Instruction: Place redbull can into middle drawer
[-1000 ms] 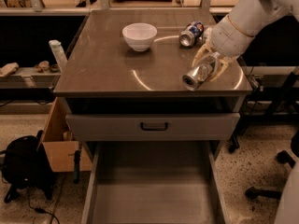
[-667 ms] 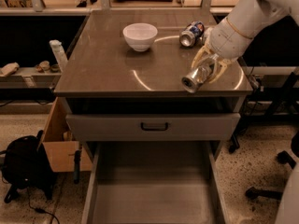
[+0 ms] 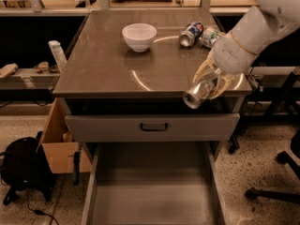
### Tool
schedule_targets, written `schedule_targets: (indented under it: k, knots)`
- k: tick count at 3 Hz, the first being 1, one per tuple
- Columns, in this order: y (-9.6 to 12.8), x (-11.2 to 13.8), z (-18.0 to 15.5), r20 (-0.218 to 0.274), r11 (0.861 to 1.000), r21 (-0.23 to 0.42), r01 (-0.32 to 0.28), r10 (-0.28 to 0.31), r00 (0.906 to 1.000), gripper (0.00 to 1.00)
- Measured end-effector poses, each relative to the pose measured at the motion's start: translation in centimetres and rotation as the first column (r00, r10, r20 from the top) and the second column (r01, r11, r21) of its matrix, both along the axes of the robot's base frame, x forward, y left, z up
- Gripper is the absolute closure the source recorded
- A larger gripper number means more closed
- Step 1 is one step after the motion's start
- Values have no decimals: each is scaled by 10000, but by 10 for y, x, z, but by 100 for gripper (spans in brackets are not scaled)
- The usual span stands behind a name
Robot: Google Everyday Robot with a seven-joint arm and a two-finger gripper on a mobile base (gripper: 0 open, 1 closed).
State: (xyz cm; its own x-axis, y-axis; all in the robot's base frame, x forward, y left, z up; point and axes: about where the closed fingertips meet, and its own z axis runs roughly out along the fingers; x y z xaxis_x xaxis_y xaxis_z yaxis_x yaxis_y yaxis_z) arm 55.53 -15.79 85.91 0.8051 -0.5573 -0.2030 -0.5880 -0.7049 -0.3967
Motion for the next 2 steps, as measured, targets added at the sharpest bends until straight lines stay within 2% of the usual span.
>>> schedule_targets:
  k: [1, 2]
  knots:
    - [0, -32, -5, 24, 9989, 165, 428, -428, 9991, 100]
    - [-1, -67, -9, 91, 9931, 343, 1125, -1129, 9936, 100]
